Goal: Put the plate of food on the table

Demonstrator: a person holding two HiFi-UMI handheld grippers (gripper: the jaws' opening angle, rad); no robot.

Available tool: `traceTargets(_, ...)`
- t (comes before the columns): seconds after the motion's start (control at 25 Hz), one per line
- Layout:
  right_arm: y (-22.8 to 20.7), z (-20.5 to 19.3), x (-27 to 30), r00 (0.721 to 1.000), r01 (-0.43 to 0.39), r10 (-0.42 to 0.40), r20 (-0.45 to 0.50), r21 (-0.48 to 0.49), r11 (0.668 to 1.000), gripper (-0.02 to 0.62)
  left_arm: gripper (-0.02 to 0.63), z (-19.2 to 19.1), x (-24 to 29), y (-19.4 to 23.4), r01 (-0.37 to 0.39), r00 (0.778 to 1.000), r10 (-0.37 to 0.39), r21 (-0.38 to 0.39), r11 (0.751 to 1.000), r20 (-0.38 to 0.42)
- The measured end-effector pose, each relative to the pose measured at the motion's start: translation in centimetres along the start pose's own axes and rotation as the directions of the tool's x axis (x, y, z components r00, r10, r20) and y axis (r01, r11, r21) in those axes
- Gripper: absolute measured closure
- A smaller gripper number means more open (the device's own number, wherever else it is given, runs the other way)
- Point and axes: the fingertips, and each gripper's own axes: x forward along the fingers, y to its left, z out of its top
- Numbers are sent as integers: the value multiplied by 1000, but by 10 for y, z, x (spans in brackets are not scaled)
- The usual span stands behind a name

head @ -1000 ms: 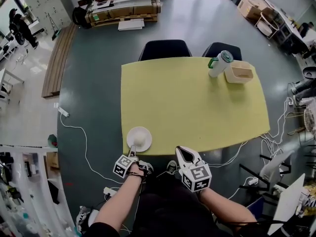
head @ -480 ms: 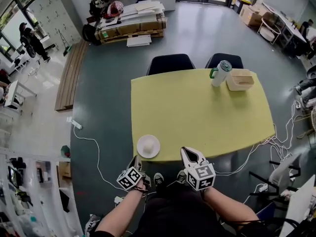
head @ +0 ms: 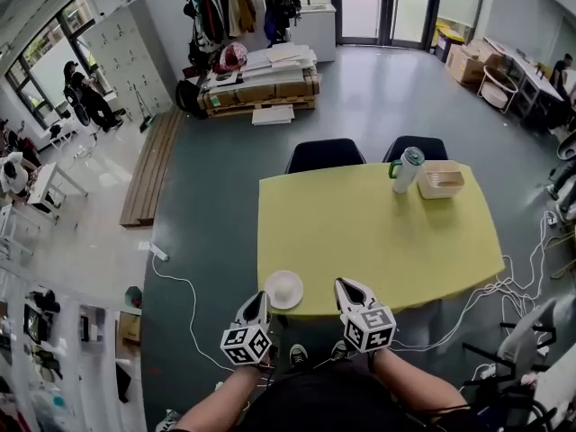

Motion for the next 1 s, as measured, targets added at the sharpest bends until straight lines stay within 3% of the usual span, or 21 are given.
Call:
traceTargets(0.16, 7, 14, -5, 1000, -13, 13, 27, -9, 1000, 583, 598, 30, -11, -34, 68, 996, -73, 111, 992, 48)
traceTargets(0.36, 4, 29, -9, 999, 6, -4, 54, -31, 1000, 583, 598, 49, -16, -57, 97, 990, -114, 194, 976, 80)
traceTargets(1.0, -4, 43, -23, 995, 58, -51, 84, -88, 994, 583, 598, 62, 0, -83, 136, 987, -155, 264, 955, 51)
